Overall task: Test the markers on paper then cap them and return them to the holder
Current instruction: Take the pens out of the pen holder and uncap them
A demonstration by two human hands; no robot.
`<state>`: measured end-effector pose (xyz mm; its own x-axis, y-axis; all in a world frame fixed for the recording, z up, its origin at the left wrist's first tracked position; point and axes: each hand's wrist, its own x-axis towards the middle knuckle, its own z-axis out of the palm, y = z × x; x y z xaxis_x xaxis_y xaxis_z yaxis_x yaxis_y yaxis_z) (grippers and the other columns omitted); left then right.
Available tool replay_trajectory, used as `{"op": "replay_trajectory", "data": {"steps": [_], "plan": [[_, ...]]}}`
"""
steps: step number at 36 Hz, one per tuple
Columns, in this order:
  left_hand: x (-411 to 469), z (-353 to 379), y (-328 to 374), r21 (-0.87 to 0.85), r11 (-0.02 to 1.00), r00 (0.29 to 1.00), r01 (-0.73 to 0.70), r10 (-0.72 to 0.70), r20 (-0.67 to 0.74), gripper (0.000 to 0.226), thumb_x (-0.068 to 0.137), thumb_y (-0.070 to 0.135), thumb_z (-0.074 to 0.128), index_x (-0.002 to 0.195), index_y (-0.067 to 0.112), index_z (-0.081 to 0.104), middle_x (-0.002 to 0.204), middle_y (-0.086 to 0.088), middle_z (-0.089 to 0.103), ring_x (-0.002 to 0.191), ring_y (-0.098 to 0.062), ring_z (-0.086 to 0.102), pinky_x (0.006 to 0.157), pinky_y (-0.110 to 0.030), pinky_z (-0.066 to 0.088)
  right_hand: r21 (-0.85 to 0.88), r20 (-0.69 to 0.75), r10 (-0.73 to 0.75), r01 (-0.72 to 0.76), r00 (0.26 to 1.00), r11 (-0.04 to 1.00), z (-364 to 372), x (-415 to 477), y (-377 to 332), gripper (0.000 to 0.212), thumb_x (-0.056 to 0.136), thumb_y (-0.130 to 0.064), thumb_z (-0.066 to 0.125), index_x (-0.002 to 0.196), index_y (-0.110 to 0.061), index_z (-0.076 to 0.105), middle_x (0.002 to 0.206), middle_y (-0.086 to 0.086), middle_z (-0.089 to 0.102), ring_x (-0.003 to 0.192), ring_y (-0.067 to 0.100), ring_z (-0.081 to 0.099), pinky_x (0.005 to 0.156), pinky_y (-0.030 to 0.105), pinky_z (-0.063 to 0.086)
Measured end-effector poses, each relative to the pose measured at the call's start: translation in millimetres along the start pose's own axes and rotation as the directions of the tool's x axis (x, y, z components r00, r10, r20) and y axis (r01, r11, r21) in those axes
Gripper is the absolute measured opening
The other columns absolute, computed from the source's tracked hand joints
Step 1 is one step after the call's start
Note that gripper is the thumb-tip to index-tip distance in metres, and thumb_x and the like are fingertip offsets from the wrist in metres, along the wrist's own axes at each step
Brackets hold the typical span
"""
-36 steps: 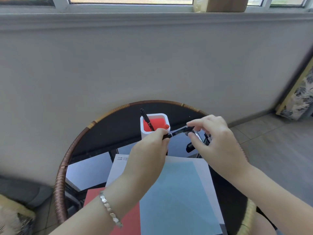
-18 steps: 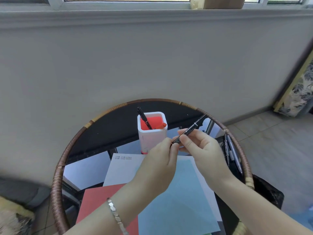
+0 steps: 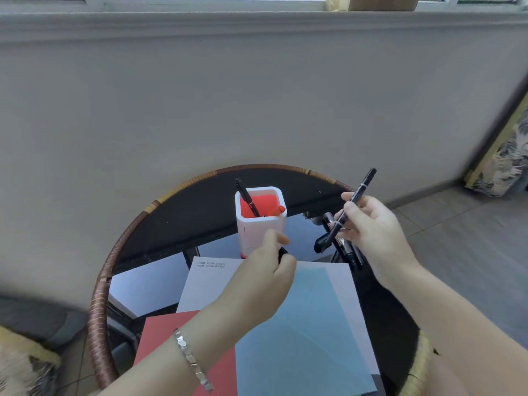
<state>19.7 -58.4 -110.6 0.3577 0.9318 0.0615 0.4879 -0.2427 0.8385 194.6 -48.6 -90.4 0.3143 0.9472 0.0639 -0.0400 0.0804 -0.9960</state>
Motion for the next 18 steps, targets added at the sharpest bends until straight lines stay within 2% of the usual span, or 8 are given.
{"op": "replay_trajectory", "data": {"steps": [2,4,7,9,11,13,16,18], "plan": [[1,-1,-4,-0.006,1.0,0.999,-0.006,0.006,-0.049,0.019,0.092,0.011,0.038,0.102,0.026,0.035,0.068,0.01,0.045,0.052,-0.002,0.04,0.049,-0.015,0.035,-0.25,-0.01,0.015,-0.017,1.0,0.968,-10,21,-1,0.02,0.094,-0.016,0.048,0.112,-0.012,0.055,0.074,-0.002,0.055,0.063,0.01,0.057,0.053,0.018,0.049],[2,-3,-8,-0.014,1.0,0.994,-0.009,0.008,-0.11,0.022,0.092,0.01,0.042,0.11,0.022,0.036,0.079,0.012,0.05,0.065,0.0,0.047,0.057,-0.017,0.04,-0.488,0.057,0.025,0.006,0.998,0.873,-13,35,4,0.025,0.092,-0.022,0.052,0.116,-0.018,0.048,0.076,-0.002,0.057,0.063,0.012,0.056,0.055,0.022,0.044],[0,-2,-14,-0.006,0.999,0.994,0.047,-0.048,-0.102,0.012,0.095,0.018,0.04,0.096,0.029,0.034,0.08,0.01,0.057,0.056,0.003,0.05,0.049,-0.013,0.039,-0.708,0.183,0.039,0.104,0.982,0.699,-1,45,16,0.017,0.09,-0.024,0.055,0.104,-0.024,0.044,0.071,0.002,0.055,0.056,0.014,0.049,0.049,0.023,0.034],[0,0,-18,0.021,0.996,0.992,0.091,-0.088,-0.091,0.014,0.095,0.026,0.039,0.084,0.031,0.032,0.08,0.005,0.06,0.056,0.004,0.05,0.045,-0.014,0.037,-0.769,0.278,0.041,0.197,0.96,0.609,11,49,28,0.005,0.09,-0.023,0.054,0.088,-0.021,0.05,0.067,0.003,0.054,0.056,0.018,0.047,0.05,0.026,0.037],[0,1,-20,0.017,0.992,0.988,0.122,-0.12,-0.098,0.013,0.094,0.03,0.042,0.083,0.03,0.036,0.08,0.005,0.062,0.064,0.0,0.053,0.053,-0.018,0.042,-0.8,0.339,0.039,0.266,0.94,0.537,21,51,39,0.011,0.09,-0.023,0.054,0.081,-0.019,0.052,0.065,-0.001,0.051,0.057,0.017,0.046,0.051,0.026,0.038],[0,3,-20,0.014,0.99,0.984,0.139,-0.137,-0.116,0.011,0.092,0.031,0.047,0.083,0.027,0.043,0.081,0.006,0.062,0.073,-0.007,0.057,0.062,-0.024,0.046,-0.828,0.364,0.034,0.306,0.931,0.469,27,54,47,0.01,0.091,-0.022,0.053,0.085,-0.016,0.058,0.069,-0.004,0.052,0.064,0.017,0.049,0.052,0.025,0.037],[2,6,-20,0.08,0.992,0.983,0.095,-0.081,-0.167,0.01,0.09,0.03,0.052,0.08,0.027,0.051,0.08,0.011,0.06,0.072,-0.002,0.055,0.058,-0.015,0.043,-0.878,0.41,0.026,0.387,0.912,0.282,28,57,58,0.019,0.092,-0.023,0.051,0.098,-0.012,0.066,0.087,0.006,0.064,0.087,0.024,0.054,0.058,0.028,0.039],[6,10,-20,0.145,0.988,0.984,0.056,-0.029,-0.178,0.01,0.089,0.029,0.052,0.08,0.025,0.053,0.081,0.012,0.055,0.071,-0.003,0.052,0.055,-0.015,0.04,-0.884,0.432,-0.002,0.424,0.902,0.198,21,57,62,0.023,0.093,-0.024,0.049,0.102,-0.014,0.068,0.087,0.007,0.062,0.096,0.025,0.052,0.06,0.028,0.036]]}}
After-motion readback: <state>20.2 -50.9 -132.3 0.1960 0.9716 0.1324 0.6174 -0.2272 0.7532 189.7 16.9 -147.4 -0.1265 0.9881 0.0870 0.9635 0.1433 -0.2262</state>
